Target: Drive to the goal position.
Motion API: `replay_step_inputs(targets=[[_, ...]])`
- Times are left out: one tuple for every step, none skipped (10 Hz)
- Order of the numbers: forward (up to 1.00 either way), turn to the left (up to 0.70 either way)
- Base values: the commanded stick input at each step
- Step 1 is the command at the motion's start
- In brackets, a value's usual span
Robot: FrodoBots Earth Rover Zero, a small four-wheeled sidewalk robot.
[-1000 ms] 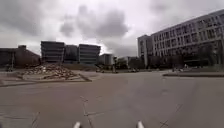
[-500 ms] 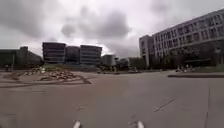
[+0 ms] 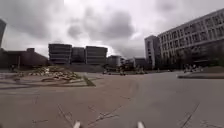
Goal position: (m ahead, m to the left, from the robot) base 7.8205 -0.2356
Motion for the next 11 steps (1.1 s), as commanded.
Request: replay_step_inputs(targets=[[0.97,0.0],[0.97,0.0],[0.96,0.0],[0.96,0.0],[0.97,0.0],[0.98,0.0],[1.0,0.0],[1.0,0.0],[1.0,0.0],[1.0,0.0],[1.0,0.0]])
